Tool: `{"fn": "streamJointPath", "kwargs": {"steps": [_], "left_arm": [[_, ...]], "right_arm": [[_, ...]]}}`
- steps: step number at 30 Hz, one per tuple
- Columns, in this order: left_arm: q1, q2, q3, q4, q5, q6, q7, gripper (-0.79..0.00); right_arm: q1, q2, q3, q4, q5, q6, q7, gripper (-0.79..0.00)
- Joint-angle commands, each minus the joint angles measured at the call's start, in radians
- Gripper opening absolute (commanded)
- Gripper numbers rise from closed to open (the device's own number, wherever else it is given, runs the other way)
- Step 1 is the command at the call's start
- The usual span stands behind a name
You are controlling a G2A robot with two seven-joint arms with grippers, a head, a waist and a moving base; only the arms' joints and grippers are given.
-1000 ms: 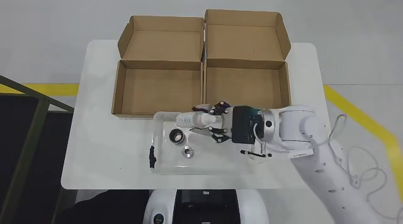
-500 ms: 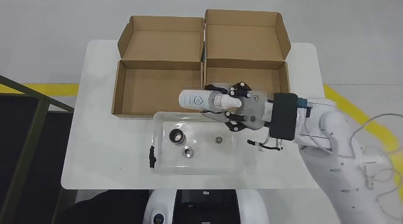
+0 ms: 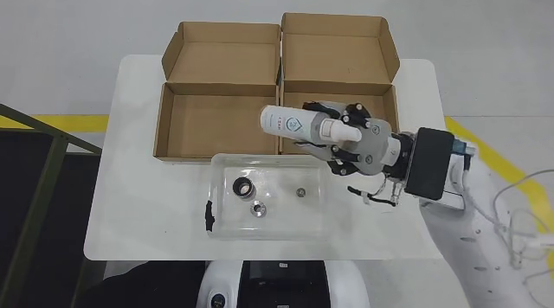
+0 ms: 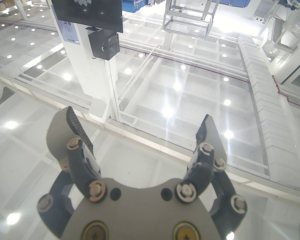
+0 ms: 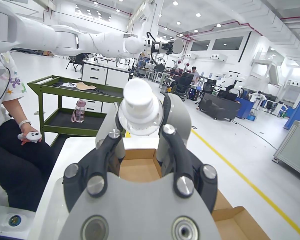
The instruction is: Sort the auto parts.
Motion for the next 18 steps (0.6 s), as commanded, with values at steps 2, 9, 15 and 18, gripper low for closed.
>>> {"fn": "streamJointPath", "kwargs": {"steps": [2,9,15,18], "left_arm": [[0.0,0.0,0.0,0.0,0.0,0.0,0.0,0.0],[0.0,0.0,0.0,0.0,0.0,0.0,0.0,0.0],[0.0,0.0,0.0,0.0,0.0,0.0,0.0,0.0],[0.0,0.0,0.0,0.0,0.0,0.0,0.0,0.0]], "right_arm": [[-0.006,0.001,0.005,0.004,-0.015,0.001,0.007,-0.785],[-0.012,0.006,-0.018,0.06,-0.023,-0.013,0.125,-0.785],[0.01,0.008,-0.05,0.132,-0.025,-0.018,0.221,-0.785],[0.03,0.007,-0.064,0.163,-0.041,-0.014,0.257,-0.785]]}}
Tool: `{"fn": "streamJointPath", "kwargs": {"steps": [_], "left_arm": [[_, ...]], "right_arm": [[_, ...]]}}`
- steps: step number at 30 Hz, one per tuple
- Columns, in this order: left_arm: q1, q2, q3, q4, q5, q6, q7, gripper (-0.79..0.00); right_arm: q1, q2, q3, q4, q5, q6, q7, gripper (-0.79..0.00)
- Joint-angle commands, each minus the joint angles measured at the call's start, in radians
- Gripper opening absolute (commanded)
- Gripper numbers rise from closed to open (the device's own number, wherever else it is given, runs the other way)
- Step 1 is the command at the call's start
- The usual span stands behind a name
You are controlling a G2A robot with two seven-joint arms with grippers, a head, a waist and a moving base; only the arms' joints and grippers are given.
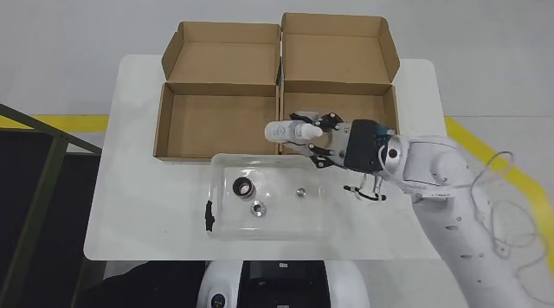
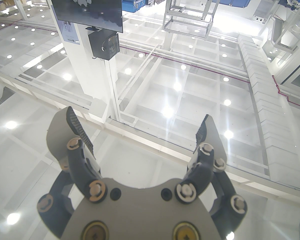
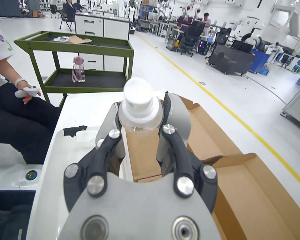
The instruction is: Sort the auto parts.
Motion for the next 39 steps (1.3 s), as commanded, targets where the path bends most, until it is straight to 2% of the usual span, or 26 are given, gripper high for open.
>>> {"fn": "streamJointPath", "kwargs": {"steps": [1,7,16,26,39], "left_arm": [[0.0,0.0,0.0,0.0,0.0,0.0,0.0,0.0],[0.0,0.0,0.0,0.0,0.0,0.0,0.0,0.0],[0.0,0.0,0.0,0.0,0.0,0.0,0.0,0.0],[0.0,0.0,0.0,0.0,0.0,0.0,0.0,0.0],[0.0,0.0,0.0,0.0,0.0,0.0,0.0,0.0]], "right_arm": [[0.012,0.0,-0.009,0.021,-0.01,0.005,0.021,-0.785],[0.057,-0.005,-0.04,0.124,0.003,0.02,0.059,-0.785],[0.095,-0.009,-0.055,0.261,-0.034,0.129,0.149,-0.785],[0.135,-0.018,-0.099,0.366,-0.016,0.154,0.189,-0.785],[0.24,-0.05,-0.199,0.496,-0.006,0.214,0.269,-0.785]]}}
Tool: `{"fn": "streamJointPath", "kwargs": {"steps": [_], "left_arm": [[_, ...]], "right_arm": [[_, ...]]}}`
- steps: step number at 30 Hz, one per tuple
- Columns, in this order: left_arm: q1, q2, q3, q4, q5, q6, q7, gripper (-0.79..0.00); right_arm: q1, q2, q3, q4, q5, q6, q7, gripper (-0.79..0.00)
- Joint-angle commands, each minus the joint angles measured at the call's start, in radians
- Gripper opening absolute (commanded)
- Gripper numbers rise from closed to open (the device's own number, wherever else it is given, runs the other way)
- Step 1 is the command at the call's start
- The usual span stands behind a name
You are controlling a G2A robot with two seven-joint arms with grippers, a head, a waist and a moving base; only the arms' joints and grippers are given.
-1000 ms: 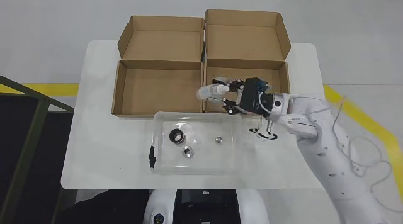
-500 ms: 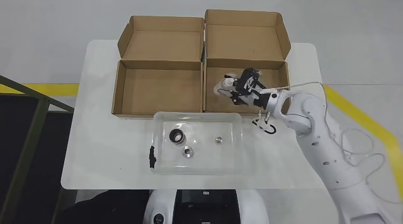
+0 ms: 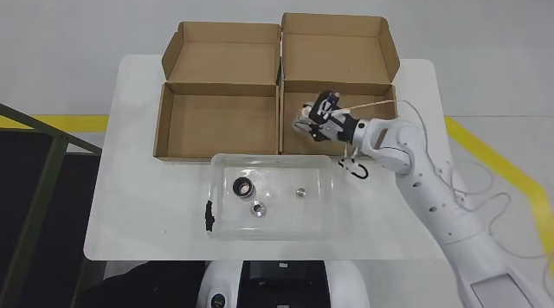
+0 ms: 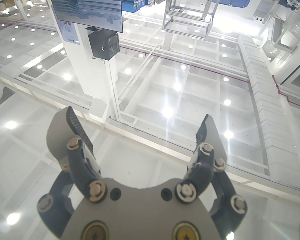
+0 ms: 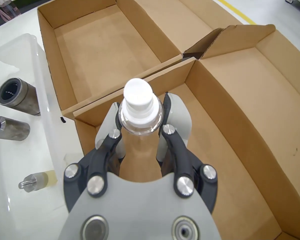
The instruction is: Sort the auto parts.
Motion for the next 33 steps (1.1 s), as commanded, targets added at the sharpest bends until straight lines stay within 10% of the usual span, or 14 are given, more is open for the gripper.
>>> {"fn": "streamJointPath", "kwargs": {"steps": [1,15,19,21,33], "left_arm": [[0.0,0.0,0.0,0.0,0.0,0.0,0.0,0.0],[0.0,0.0,0.0,0.0,0.0,0.0,0.0,0.0],[0.0,0.0,0.0,0.0,0.0,0.0,0.0,0.0],[0.0,0.0,0.0,0.0,0.0,0.0,0.0,0.0],[0.0,0.0,0.0,0.0,0.0,0.0,0.0,0.0]], "right_arm": [[0.013,-0.003,-0.009,0.015,0.002,0.005,0.009,-0.785],[0.06,-0.025,-0.057,0.097,0.007,0.032,0.019,-0.785],[0.064,-0.027,-0.061,0.105,0.005,0.034,0.021,-0.394],[0.063,-0.027,-0.06,0.104,0.002,0.036,0.023,0.0],[-0.041,0.002,0.023,-0.159,-0.057,0.063,0.05,0.0]]}}
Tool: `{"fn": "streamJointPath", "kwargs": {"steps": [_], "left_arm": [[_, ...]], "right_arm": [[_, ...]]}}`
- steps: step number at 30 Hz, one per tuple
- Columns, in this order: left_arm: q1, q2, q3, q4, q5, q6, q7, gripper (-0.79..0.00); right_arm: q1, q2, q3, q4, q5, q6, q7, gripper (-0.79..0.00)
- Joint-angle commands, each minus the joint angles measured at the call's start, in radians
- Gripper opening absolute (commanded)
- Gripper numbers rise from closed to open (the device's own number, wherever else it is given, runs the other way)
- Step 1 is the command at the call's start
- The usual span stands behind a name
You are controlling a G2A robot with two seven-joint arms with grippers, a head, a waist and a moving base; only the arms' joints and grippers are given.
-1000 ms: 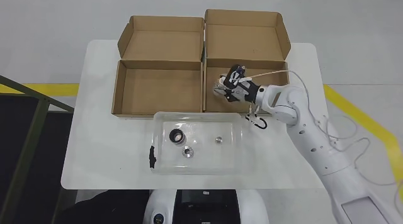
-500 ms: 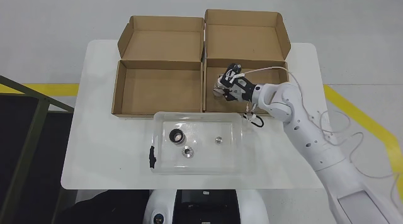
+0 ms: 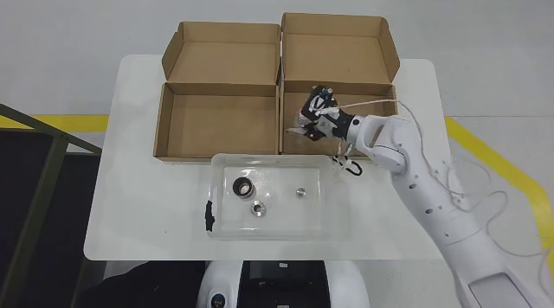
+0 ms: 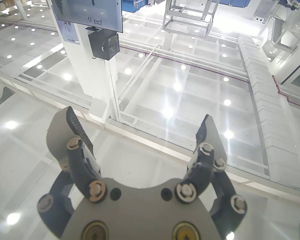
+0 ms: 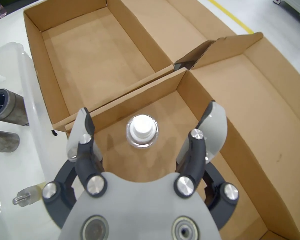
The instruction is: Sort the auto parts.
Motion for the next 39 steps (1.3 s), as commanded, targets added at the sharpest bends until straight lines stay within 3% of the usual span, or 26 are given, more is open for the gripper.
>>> {"fn": "streamJointPath", "kwargs": {"steps": [1,9,15,28,39], "left_arm": [[0.0,0.0,0.0,0.0,0.0,0.0,0.0,0.0],[0.0,0.0,0.0,0.0,0.0,0.0,0.0,0.0],[0.0,0.0,0.0,0.0,0.0,0.0,0.0,0.0],[0.0,0.0,0.0,0.0,0.0,0.0,0.0,0.0],[0.0,0.0,0.0,0.0,0.0,0.0,0.0,0.0]], "right_arm": [[-0.031,0.009,0.024,-0.07,-0.008,-0.01,0.024,0.0],[-0.16,0.037,0.091,-0.318,-0.008,-0.062,0.093,0.0],[-0.225,0.052,0.082,-0.433,-0.029,-0.157,0.17,0.0],[-0.304,0.077,0.058,-0.481,-0.09,-0.248,0.339,0.0],[-0.289,0.087,0.004,-0.458,-0.055,-0.303,0.469,0.0]]}}
